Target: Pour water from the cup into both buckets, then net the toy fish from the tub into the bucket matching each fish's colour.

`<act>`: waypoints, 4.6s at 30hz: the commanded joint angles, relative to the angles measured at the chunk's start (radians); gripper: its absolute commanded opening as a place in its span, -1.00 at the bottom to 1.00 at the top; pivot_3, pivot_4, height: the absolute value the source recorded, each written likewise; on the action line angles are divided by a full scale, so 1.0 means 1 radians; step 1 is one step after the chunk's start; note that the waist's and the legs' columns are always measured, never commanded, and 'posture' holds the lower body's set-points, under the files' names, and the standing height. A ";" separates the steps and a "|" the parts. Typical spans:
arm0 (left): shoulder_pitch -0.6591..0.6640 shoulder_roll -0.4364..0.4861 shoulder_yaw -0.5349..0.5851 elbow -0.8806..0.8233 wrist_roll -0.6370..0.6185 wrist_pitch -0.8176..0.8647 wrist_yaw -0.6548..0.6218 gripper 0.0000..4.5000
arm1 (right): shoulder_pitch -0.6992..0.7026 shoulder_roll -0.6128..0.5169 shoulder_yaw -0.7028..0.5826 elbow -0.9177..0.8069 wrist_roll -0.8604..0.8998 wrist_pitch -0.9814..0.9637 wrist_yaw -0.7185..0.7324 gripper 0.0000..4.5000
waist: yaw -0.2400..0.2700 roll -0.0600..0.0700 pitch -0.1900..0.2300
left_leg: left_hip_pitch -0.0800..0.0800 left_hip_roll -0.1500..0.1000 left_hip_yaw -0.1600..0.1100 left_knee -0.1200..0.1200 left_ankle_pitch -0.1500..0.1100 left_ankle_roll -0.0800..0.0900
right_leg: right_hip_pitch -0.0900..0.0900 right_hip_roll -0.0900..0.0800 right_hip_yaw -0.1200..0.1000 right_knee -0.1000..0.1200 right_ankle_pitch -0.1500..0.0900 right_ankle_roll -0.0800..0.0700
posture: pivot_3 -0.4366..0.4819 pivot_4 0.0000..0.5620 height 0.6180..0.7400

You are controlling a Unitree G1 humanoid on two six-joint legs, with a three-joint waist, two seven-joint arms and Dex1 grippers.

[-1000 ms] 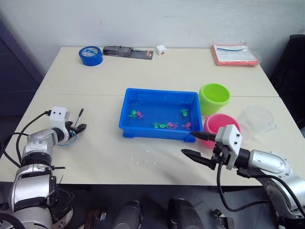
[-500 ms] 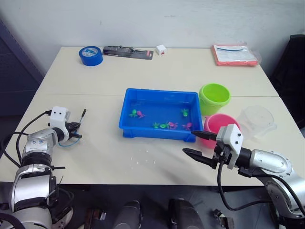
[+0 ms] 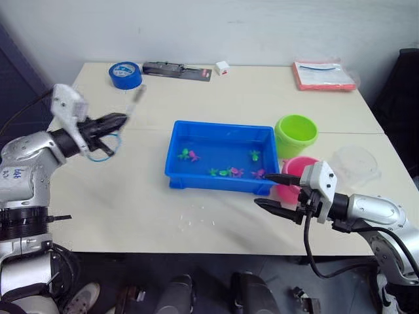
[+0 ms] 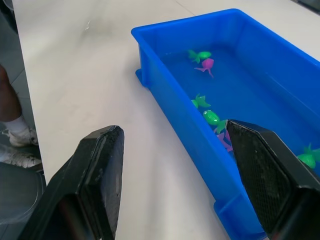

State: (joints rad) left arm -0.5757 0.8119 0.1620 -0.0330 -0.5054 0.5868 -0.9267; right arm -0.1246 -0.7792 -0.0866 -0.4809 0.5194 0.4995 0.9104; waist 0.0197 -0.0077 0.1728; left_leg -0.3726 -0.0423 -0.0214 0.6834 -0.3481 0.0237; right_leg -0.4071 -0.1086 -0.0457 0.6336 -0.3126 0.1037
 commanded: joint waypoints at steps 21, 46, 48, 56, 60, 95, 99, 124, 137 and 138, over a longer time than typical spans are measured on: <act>-0.210 -0.219 -0.519 0.154 0.255 -0.351 -0.438 -0.96 | -0.220 -0.098 0.157 -0.089 0.122 0.338 0.046 1.00 | 0.006 0.002 0.001 | -0.004 0.004 0.001 0.001 0.001 0.000 | -0.001 0.007 -0.001 -0.006 0.000 0.000 | -0.05 -0.47 0.95; -0.250 -0.325 -0.516 0.178 0.293 -0.337 -0.444 -0.96 | -0.278 -0.040 0.211 -0.053 0.058 0.323 -0.004 1.00 | 0.004 0.002 0.001 | -0.004 0.004 0.001 0.001 0.001 0.000 | -0.001 0.007 -0.002 -0.005 0.000 0.000 | -0.05 -0.47 0.95; -0.238 -0.310 -0.512 0.170 0.293 -0.334 -0.446 -0.96 | -0.282 -0.047 0.207 -0.045 0.056 0.319 0.002 1.00 | 0.004 0.002 0.001 | -0.004 0.004 0.001 0.001 0.001 0.000 | -0.001 0.007 -0.002 -0.005 0.000 0.000 | -0.05 -0.47 0.95; -0.227 -0.298 -0.512 0.154 0.291 -0.328 -0.441 -1.00 | -0.297 -0.052 0.207 -0.027 0.051 0.311 0.022 0.77 | 0.005 0.002 0.001 | -0.004 0.004 0.001 0.001 0.001 0.000 | -0.001 0.007 -0.002 -0.005 0.000 0.000 | -0.05 -0.47 0.95; -0.224 -0.296 -0.515 0.155 0.295 -0.332 -0.441 -1.00 | -0.298 -0.053 0.205 -0.026 0.050 0.312 0.028 0.00 | 0.004 0.002 0.001 | -0.004 0.004 0.001 0.001 0.001 0.000 | -0.001 0.007 -0.002 -0.005 0.000 0.000 | -0.05 -0.47 0.95; -0.334 -0.116 -0.143 0.111 0.035 0.121 -0.335 0.45 | -0.248 -0.095 0.174 -0.053 0.056 0.303 0.043 -0.65 | 0.004 0.002 0.001 | -0.004 0.004 0.000 0.001 0.001 0.000 | -0.002 0.007 -0.001 -0.005 0.000 0.000 | -0.05 -0.47 0.95; -0.356 -0.014 -0.045 0.155 0.002 0.193 -0.297 0.45 | -0.271 -0.113 0.109 -0.018 0.041 0.290 0.023 -0.65 | 0.002 0.002 0.001 | -0.005 0.004 0.000 0.002 0.001 0.000 | -0.002 0.007 -0.001 -0.004 0.000 0.000 | -0.05 -0.47 0.95; -0.091 0.008 -0.158 0.042 0.035 0.055 -0.327 0.45 | -0.420 -0.314 0.197 0.409 -0.636 -0.609 0.022 -0.65 | -0.003 0.003 0.002 | -0.006 0.004 0.003 0.000 0.001 -0.001 | -0.005 0.007 -0.002 -0.004 0.000 0.000 | -0.05 -0.47 0.95; -0.117 -0.018 -0.197 0.060 0.041 0.036 -0.329 0.45 | -0.551 -0.369 0.247 0.641 -0.882 -1.112 -0.047 -0.65 | -0.013 0.003 0.002 | -0.006 0.004 0.003 0.000 0.001 -0.001 | -0.005 0.008 -0.002 -0.005 0.000 0.000 | -0.05 -0.47 0.95; -0.117 -0.020 -0.197 0.060 0.040 0.036 -0.328 0.45 | -0.560 -0.376 0.252 0.658 -0.888 -1.150 -0.047 -0.65 | -0.015 0.003 0.002 | -0.006 0.004 0.003 0.000 0.001 -0.001 | -0.005 0.008 -0.002 -0.005 0.000 0.000 | -0.05 -0.47 0.95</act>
State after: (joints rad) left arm -0.6689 0.7939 -0.0420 0.0455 -0.4597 0.6317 -1.2544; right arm -0.6618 -1.1297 0.1737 0.1663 -0.3611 -0.5812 0.8760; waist 0.0048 -0.0045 0.1750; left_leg -0.3783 -0.0382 -0.0185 0.6834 -0.3473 0.0231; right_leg -0.4122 -0.1005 -0.0480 0.6288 -0.3125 0.1040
